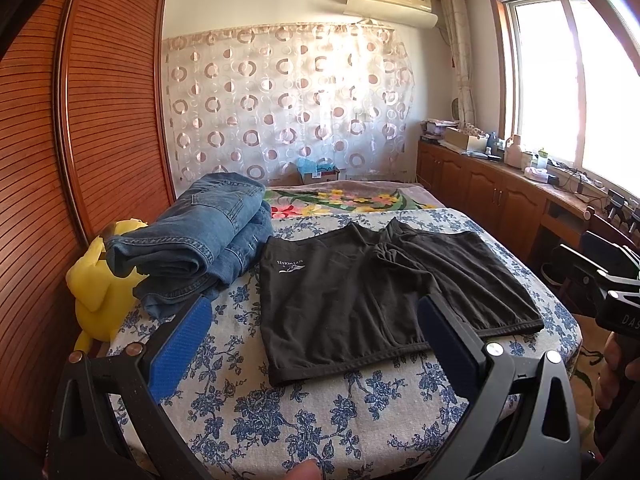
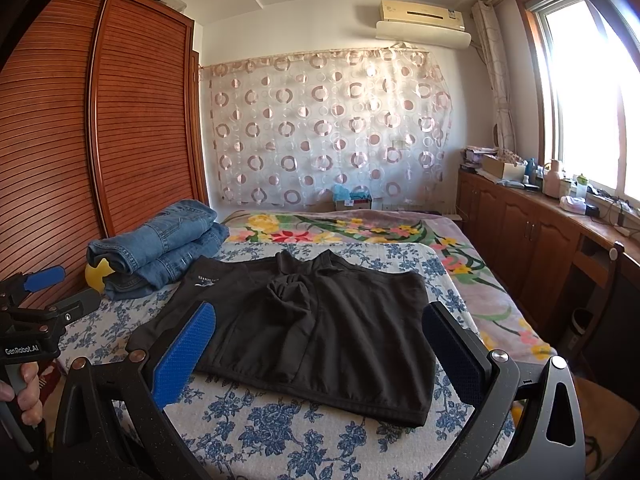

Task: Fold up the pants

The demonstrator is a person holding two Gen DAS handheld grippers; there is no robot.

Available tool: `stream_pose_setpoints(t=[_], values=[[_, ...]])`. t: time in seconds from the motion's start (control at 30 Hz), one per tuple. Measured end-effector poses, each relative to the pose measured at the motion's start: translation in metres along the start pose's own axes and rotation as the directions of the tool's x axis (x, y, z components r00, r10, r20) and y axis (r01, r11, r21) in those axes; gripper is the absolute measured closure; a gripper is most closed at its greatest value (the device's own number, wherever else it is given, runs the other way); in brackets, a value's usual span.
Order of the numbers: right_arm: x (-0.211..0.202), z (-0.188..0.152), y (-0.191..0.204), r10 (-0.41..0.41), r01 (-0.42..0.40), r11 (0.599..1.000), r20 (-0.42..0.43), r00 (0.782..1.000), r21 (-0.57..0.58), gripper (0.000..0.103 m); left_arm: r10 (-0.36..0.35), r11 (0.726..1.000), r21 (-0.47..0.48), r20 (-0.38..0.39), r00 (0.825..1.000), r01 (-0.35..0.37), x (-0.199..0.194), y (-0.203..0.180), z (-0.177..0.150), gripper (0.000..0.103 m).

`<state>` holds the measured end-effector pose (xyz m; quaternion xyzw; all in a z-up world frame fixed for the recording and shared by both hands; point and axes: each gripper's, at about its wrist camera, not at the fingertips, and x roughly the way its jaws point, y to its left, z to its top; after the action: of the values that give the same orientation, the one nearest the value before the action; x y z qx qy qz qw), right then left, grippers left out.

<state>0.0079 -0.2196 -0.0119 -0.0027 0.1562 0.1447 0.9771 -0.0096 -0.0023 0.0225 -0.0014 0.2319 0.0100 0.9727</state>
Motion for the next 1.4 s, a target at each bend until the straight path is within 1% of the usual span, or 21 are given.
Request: stream_pose_setpoints(t=[0.97, 1.07, 1.3, 1.4], values=[[-0.001, -0.002, 0.001, 0.003, -0.003, 1.000, -0.005, 1.000, 0.001, 0.000, 0.003, 1.000, 0.003, 0.002, 1.000, -0.003, 0.001, 0.000, -0.002, 0.000], [0.002, -0.003, -0.001, 0.003, -0.003, 1.000, -0.019, 1.000, 0.006, 0.000, -0.003, 1.000, 0.006, -0.007, 1.000, 0.003, 0.004, 0.002, -0.005, 0.000], [0.004, -0.005, -0.006, 0.003, -0.003, 1.000, -0.051, 0.999, 0.012, 0.000, -0.012, 1.000, 0.011, -0.073, 0.997, 0.013, 0.026, 0.009, -0.018, 0.000], [0.004, -0.006, -0.008, 0.003, -0.002, 1.000, -0.059, 0.998, 0.014, 0.000, -0.012, 1.000, 0.019, -0.087, 0.996, 0.014, 0.032, 0.011, -0.023, 0.000]])
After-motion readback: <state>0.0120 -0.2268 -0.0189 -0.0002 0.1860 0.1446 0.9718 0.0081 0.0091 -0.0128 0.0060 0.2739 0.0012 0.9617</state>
